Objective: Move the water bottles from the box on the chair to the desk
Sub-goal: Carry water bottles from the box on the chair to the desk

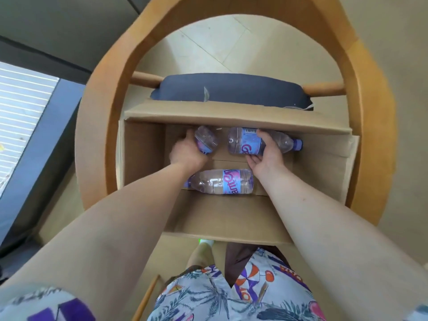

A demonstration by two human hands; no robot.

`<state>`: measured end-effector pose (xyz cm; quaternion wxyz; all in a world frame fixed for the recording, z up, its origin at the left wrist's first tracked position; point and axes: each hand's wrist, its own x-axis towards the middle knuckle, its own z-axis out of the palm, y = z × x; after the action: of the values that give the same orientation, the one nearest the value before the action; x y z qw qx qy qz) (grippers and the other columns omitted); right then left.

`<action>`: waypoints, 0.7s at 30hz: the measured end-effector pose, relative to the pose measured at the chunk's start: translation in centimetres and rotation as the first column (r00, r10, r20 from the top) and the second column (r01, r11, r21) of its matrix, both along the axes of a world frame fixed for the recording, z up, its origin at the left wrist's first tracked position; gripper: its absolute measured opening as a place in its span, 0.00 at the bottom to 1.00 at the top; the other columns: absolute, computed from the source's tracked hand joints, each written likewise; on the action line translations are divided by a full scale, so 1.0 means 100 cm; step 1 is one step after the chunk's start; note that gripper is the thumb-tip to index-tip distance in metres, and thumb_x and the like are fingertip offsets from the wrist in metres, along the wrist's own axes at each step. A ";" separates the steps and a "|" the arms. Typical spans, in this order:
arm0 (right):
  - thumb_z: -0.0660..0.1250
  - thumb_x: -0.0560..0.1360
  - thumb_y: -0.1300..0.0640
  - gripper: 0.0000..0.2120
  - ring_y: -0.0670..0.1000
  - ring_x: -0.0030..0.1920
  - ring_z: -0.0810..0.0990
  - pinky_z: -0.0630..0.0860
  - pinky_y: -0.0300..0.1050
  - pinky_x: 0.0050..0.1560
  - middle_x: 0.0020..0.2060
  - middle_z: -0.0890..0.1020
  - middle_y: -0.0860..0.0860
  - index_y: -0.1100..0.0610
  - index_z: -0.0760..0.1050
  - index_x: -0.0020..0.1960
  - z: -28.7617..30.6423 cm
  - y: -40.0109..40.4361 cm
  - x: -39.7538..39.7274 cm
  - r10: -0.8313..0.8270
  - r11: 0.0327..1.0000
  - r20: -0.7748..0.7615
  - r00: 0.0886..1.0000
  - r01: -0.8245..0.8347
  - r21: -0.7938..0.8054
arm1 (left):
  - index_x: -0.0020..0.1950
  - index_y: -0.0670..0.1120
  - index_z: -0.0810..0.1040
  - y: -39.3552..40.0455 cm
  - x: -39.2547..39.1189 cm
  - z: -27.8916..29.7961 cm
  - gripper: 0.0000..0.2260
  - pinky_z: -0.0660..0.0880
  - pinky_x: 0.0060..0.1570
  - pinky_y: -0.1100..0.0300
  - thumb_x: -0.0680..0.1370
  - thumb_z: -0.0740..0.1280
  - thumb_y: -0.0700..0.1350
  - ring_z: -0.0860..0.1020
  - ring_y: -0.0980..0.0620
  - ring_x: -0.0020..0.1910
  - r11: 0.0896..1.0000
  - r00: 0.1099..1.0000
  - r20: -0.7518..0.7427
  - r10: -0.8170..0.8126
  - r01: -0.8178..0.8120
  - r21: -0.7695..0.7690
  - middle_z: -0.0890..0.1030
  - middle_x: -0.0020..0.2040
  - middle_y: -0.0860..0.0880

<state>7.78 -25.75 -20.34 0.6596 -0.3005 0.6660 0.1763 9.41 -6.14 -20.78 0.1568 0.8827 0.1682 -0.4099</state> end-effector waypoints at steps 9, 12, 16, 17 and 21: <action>0.76 0.71 0.58 0.14 0.55 0.50 0.84 0.82 0.51 0.48 0.52 0.85 0.58 0.59 0.78 0.54 0.025 -0.005 -0.008 0.039 0.998 -0.013 0.999 -0.039 0.051 | 0.61 0.47 0.76 0.004 -0.007 0.028 0.29 0.73 0.43 0.57 0.64 0.79 0.54 0.80 0.40 0.54 0.967 0.967 -0.017 -0.253 0.252 -0.045 0.82 0.53 0.43; 0.75 0.70 0.57 0.12 0.58 0.53 0.85 0.80 0.59 0.59 0.48 0.85 0.58 0.59 0.79 0.52 0.038 -0.006 -0.016 0.042 0.996 0.039 0.998 -0.045 0.078 | 0.63 0.49 0.76 0.007 -0.014 0.042 0.30 0.77 0.50 0.55 0.64 0.80 0.56 0.78 0.41 0.56 0.974 0.977 -0.029 -0.211 0.208 -0.093 0.79 0.53 0.42; 0.73 0.69 0.57 0.09 0.60 0.47 0.85 0.80 0.62 0.58 0.40 0.85 0.58 0.59 0.80 0.47 0.063 -0.004 -0.030 0.000 0.994 0.136 0.991 -0.015 0.112 | 0.60 0.51 0.75 0.013 -0.016 0.070 0.29 0.78 0.56 0.51 0.62 0.78 0.58 0.77 0.42 0.55 0.979 0.989 -0.031 -0.147 0.141 -0.148 0.76 0.54 0.43; 0.73 0.69 0.57 0.10 0.60 0.46 0.85 0.81 0.61 0.55 0.40 0.85 0.58 0.60 0.80 0.48 0.070 -0.002 -0.033 -0.006 0.994 0.156 0.988 -0.012 0.112 | 0.59 0.51 0.75 0.015 -0.016 0.079 0.29 0.78 0.54 0.52 0.61 0.77 0.58 0.77 0.43 0.53 0.980 0.993 -0.027 -0.116 0.110 -0.163 0.77 0.54 0.44; 0.68 0.69 0.57 0.11 0.60 0.43 0.83 0.82 0.56 0.52 0.41 0.84 0.58 0.60 0.78 0.49 0.104 0.010 -0.046 0.045 0.991 0.251 0.967 -0.076 0.114 | 0.53 0.53 0.73 0.024 -0.013 0.122 0.27 0.81 0.43 0.56 0.58 0.75 0.58 0.83 0.47 0.46 0.972 1.000 -0.024 0.008 -0.014 -0.234 0.81 0.50 0.50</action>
<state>3.21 -24.70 -9.90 0.7491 -0.2990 0.5569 0.1980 8.10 -3.71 -8.57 0.2603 0.8524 0.1252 -0.4359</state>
